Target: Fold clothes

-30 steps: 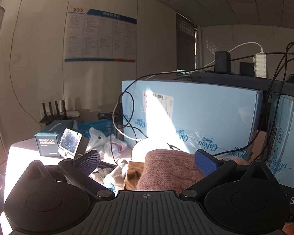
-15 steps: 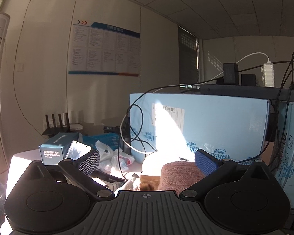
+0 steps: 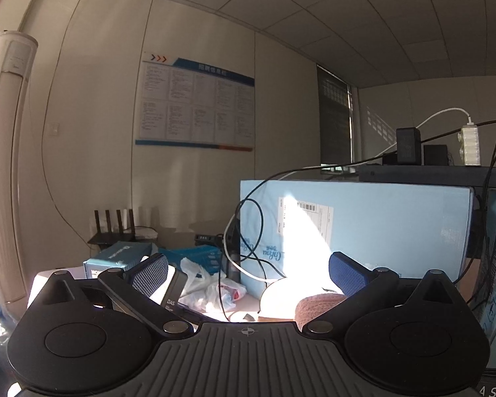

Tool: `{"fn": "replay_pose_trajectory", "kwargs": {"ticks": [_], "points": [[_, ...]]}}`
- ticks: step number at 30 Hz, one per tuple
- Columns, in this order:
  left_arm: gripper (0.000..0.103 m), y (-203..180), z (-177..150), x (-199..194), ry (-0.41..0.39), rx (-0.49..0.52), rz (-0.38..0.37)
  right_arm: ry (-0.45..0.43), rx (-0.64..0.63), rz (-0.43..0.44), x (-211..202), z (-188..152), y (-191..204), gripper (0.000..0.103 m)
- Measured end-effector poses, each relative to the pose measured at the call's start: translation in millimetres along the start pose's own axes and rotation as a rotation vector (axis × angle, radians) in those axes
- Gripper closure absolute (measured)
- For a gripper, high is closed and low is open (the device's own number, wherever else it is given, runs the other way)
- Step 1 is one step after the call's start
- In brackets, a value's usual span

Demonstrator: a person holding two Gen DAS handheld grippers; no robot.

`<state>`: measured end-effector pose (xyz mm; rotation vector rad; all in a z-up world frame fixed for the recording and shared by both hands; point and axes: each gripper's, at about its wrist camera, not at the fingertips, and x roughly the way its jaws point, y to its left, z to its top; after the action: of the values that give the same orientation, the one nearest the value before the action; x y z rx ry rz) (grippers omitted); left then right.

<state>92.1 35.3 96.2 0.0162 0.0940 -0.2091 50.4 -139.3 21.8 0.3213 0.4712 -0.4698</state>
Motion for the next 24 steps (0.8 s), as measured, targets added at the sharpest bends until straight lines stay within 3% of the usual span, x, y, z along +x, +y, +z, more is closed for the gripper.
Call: {"fn": "replay_pose_trajectory", "kwargs": {"ticks": [9, 13, 24], "points": [[0.000, 8, -1, 13, 0.100, -0.076, -0.029, 0.001, -0.009, -0.025, -1, 0, 0, 0.000], [0.000, 6, -4, 20, 0.164, -0.063, -0.017, -0.008, 0.006, -0.011, -3, 1, -2, 0.000], [0.000, -4, -9, 20, 0.182, -0.013, -0.052, -0.001, 0.035, 0.001, -3, 2, -5, 0.000]]}}
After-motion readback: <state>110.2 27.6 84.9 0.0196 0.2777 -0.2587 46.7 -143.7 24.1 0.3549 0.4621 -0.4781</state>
